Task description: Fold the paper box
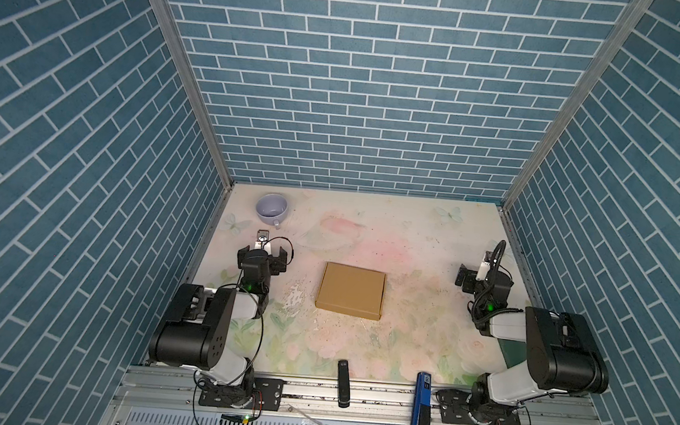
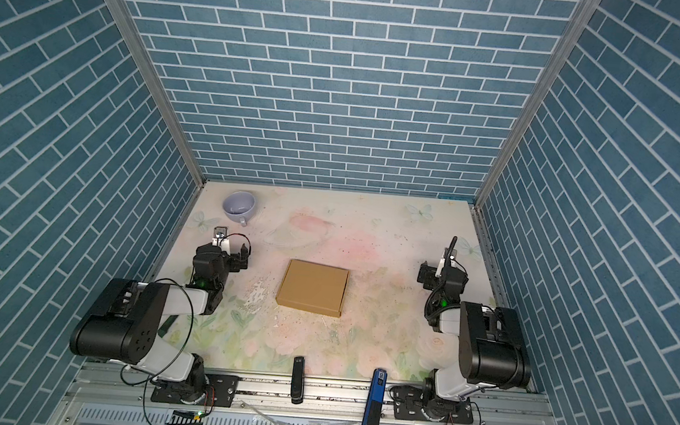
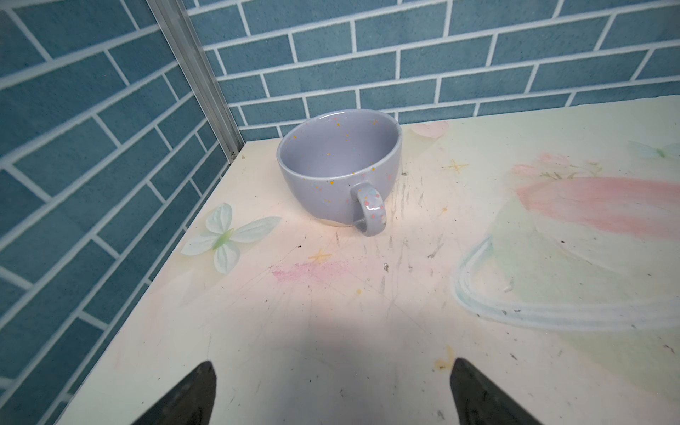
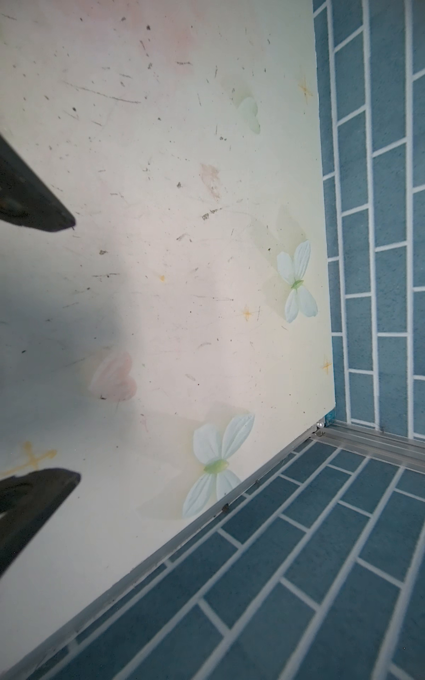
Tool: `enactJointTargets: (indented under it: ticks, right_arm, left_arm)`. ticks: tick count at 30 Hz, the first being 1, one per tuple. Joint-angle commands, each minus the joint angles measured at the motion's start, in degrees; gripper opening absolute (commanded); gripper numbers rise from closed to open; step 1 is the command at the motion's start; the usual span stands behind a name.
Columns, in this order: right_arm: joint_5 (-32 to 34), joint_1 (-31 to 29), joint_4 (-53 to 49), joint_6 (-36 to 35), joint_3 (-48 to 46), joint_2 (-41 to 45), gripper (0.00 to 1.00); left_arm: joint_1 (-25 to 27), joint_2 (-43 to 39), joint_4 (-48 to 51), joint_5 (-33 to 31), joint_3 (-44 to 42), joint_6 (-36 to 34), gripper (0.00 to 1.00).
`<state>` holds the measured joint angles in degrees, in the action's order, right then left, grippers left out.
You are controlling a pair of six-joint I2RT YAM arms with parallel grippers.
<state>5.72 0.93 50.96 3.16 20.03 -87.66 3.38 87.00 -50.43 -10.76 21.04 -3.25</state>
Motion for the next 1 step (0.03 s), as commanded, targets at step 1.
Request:
enactJointTargets:
  ticks: [1]
  right_arm:
    - [-0.69,0.17,-0.35,-0.69,1.94,-0.67,0.99]
  left_arm:
    - [-0.28,0.60,0.25,0.34,0.74,-0.12,1.00]
